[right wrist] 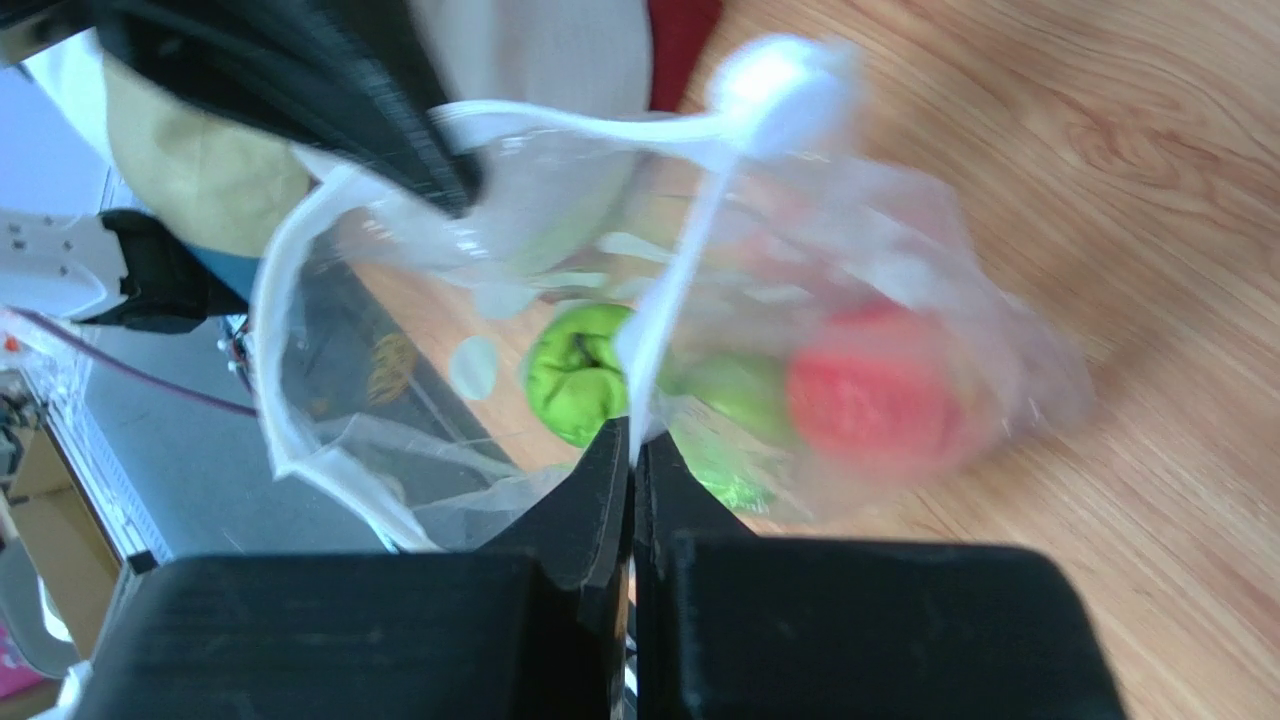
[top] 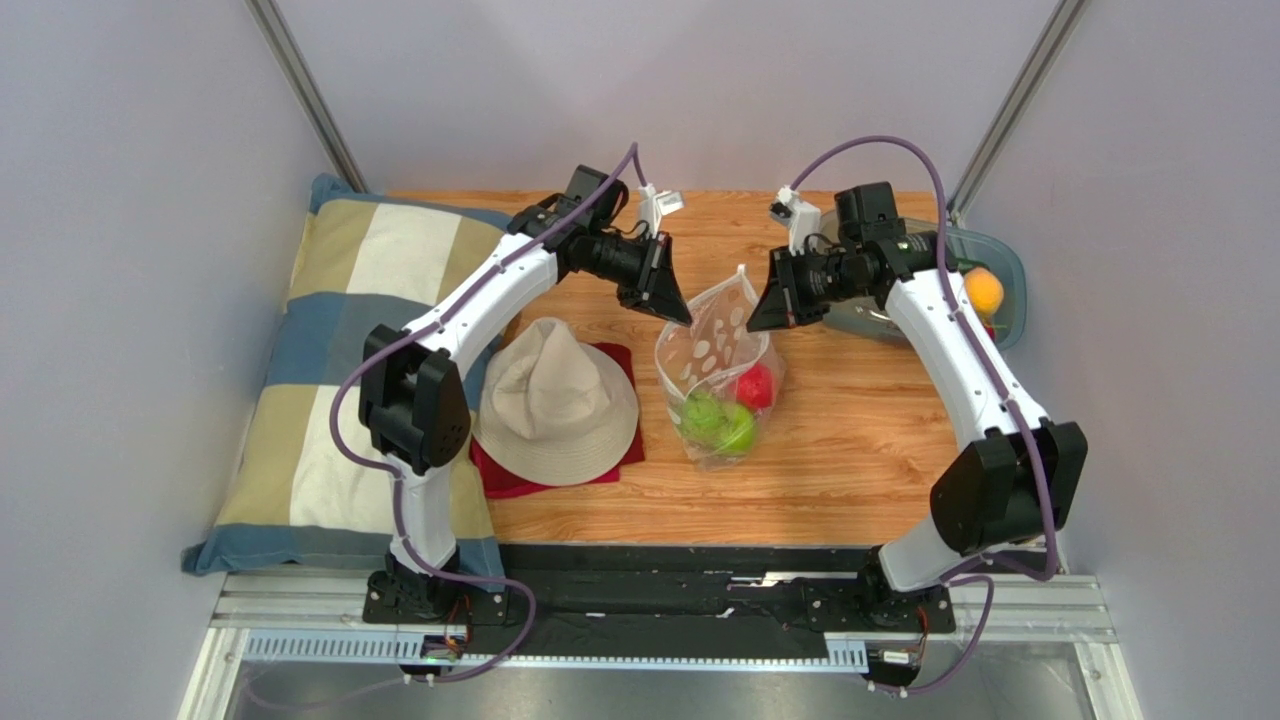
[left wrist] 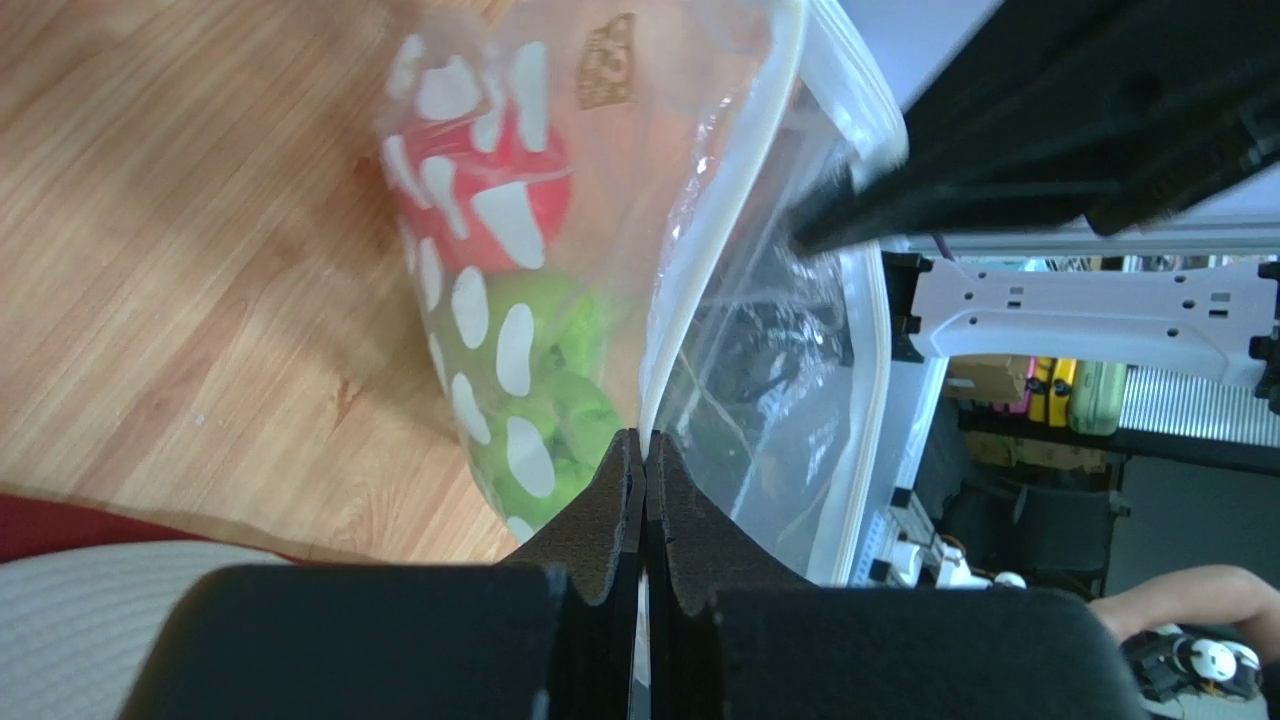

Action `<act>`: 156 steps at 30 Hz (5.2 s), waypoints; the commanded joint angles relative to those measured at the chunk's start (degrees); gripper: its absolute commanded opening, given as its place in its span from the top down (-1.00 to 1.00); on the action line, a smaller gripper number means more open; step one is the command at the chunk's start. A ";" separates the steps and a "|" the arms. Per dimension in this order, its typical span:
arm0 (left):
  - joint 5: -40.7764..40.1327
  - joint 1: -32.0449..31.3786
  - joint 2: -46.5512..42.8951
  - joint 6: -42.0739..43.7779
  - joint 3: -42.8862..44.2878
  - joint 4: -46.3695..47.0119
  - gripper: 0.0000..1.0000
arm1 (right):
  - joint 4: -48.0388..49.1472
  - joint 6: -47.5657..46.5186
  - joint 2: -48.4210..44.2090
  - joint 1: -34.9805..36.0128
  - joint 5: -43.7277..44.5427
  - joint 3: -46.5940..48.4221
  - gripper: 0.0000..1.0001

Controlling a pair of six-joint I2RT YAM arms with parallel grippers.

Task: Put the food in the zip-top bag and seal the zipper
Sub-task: Adjust the zipper food storage bag at the center of the board, then pick up the fake fruit from the bin, then place the fake fruit in the zipper food storage bag, then pick up the fake fruit from the bin.

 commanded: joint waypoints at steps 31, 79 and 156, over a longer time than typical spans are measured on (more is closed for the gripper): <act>-0.70 -1.27 0.98 -0.42 6.74 -1.40 1.00 | -2.40 -31.06 39.58 -33.72 29.63 33.37 -0.76; 0.44 -1.27 3.35 -0.07 8.06 -2.36 1.00 | -2.04 -9.18 16.04 -31.61 1.62 37.75 1.00; 0.18 -1.27 3.96 5.46 10.43 -8.16 1.00 | -2.31 -18.49 30.26 -38.29 27.87 29.59 -0.81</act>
